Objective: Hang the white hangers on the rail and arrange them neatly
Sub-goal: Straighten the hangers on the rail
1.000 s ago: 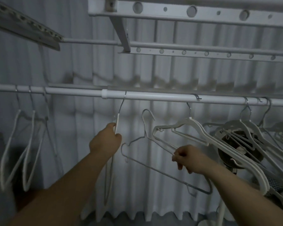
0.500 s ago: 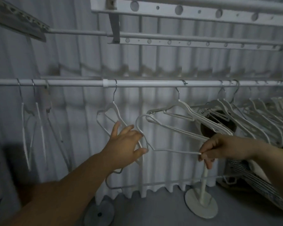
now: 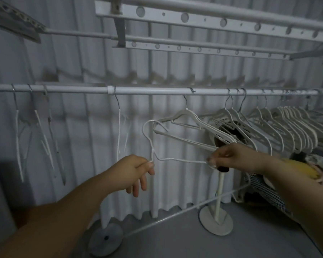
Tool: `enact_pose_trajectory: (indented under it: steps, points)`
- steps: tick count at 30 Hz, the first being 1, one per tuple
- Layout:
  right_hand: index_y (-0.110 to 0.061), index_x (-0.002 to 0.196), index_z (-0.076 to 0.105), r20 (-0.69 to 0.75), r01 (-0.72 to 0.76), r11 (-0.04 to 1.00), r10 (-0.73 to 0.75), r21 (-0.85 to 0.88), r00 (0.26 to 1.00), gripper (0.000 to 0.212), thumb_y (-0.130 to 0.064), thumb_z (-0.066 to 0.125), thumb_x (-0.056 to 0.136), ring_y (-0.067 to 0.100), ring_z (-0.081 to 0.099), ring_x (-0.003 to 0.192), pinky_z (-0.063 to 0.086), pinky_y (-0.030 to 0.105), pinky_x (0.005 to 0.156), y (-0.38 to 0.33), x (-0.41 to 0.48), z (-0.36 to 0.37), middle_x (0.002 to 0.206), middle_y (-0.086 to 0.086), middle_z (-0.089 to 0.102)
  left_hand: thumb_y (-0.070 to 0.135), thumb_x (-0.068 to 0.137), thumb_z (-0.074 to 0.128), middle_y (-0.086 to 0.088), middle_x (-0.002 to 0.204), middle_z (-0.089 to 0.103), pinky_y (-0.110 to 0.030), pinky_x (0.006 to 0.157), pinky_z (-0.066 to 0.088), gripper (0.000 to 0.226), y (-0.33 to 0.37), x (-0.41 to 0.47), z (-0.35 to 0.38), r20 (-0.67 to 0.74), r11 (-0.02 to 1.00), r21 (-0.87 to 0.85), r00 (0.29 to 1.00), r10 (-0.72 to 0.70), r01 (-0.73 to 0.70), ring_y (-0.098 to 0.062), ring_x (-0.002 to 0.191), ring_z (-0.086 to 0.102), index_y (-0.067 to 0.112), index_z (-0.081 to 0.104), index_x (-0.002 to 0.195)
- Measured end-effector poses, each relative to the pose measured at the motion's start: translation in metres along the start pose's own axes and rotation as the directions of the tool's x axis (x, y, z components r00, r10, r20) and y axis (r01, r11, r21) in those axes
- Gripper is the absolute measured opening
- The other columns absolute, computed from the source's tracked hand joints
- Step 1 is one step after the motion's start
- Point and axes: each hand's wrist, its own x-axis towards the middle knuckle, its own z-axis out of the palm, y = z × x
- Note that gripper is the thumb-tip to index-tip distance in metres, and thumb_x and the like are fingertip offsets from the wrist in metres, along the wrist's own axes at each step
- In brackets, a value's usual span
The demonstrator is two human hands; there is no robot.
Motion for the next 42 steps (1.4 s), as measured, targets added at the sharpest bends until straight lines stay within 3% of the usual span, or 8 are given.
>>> enact_pose_trajectory:
  steps: [4,7,11,16,21,26,32,42]
  points:
    - [-0.011,0.115,0.063,-0.417,-0.085,0.957,-0.040,-0.276,0.908,0.031,-0.023,0.059,0.087,0.016,0.053,0.109,0.036,0.026,0.093,0.011,0.033,0.004,0.111,-0.001,0.062,0.019,0.098,0.034,-0.006,0.073,0.066,-0.019,0.034,0.043,0.027,0.013,-0.007,-0.004,-0.018,0.964,-0.261,0.999,-0.051,0.045,-0.013,0.036,0.058,0.013,0.056,0.083]
    - [-0.018,0.130,0.050,-0.511,-0.242,0.884,0.004,-0.401,0.860,0.043,-0.026,0.055,0.089,0.027,0.032,0.134,0.023,0.034,0.109,0.017,0.059,-0.001,0.143,0.006,0.042,0.018,0.098,0.034,-0.008,0.076,0.065,-0.018,0.035,0.044,0.020,0.023,0.000,-0.004,-0.075,0.928,-0.369,0.994,-0.077,0.044,-0.013,0.036,0.058,0.013,0.054,0.093]
    - [-0.015,0.139,0.033,-0.526,-0.356,0.851,0.113,-0.387,0.843,0.052,-0.025,0.049,0.091,0.030,0.024,0.137,0.023,0.038,0.110,0.025,0.083,-0.013,0.149,0.008,0.030,0.012,0.098,0.034,-0.011,0.073,0.064,-0.017,0.033,0.045,0.015,0.030,0.029,-0.007,-0.232,0.891,-0.454,0.964,-0.129,0.010,-0.013,0.035,0.059,0.010,0.047,0.106]
    - [-0.014,0.137,0.033,-0.436,-0.321,0.904,0.178,-0.281,0.882,0.047,-0.019,0.045,0.092,0.032,0.053,0.115,0.045,0.038,0.091,0.053,0.115,-0.036,0.132,0.014,0.051,0.012,0.098,0.035,-0.001,0.048,0.067,-0.014,0.034,0.042,0.019,0.039,0.075,-0.012,-0.369,0.851,-0.521,0.917,-0.154,-0.067,-0.011,0.030,0.055,0.015,0.051,0.087]
    - [-0.012,0.138,0.029,-0.092,-0.146,0.955,0.175,0.256,0.980,0.050,-0.011,0.049,0.093,0.018,0.058,0.052,0.047,0.020,0.039,0.083,0.129,-0.047,0.091,0.010,0.062,0.015,0.097,0.038,-0.001,0.045,0.066,-0.014,0.033,0.044,0.017,0.048,0.129,-0.012,-0.424,0.806,-0.587,0.878,-0.221,-0.081,-0.011,0.030,0.055,0.012,0.052,0.088]
    - [-0.008,0.114,0.050,0.007,-0.047,0.859,0.050,0.509,0.999,0.022,-0.018,0.049,0.094,0.016,0.049,0.035,0.041,0.022,0.036,0.085,0.135,-0.043,0.068,0.009,0.059,0.012,0.097,0.034,-0.009,0.065,0.063,-0.013,0.033,0.043,0.017,0.059,0.168,-0.001,-0.480,0.798,-0.591,0.846,-0.232,-0.117,-0.008,0.029,0.053,0.008,0.047,0.107]
    - [-0.012,0.090,0.053,-0.047,-0.021,0.757,0.068,0.654,0.997,0.016,-0.024,0.043,0.096,0.016,0.043,0.032,0.037,0.020,0.036,0.088,0.147,-0.032,0.053,0.007,0.051,0.014,0.098,0.034,0.001,0.044,0.064,-0.012,0.033,0.043,0.032,0.065,0.192,-0.003,-0.522,0.804,-0.580,0.816,-0.247,-0.128,-0.007,0.028,0.053,0.002,0.046,0.124]
    - [-0.016,0.085,0.058,-0.214,0.024,0.792,0.136,0.611,0.967,0.010,-0.019,0.051,0.091,-0.001,0.043,0.029,0.036,0.019,0.045,0.093,0.160,-0.029,0.051,-0.003,0.051,0.013,0.098,0.034,-0.010,0.061,0.061,-0.011,0.032,0.039,0.031,0.054,0.200,-0.018,-0.553,0.803,-0.585,0.779,-0.294,-0.113,-0.007,0.026,0.051,0.000,0.044,0.124]
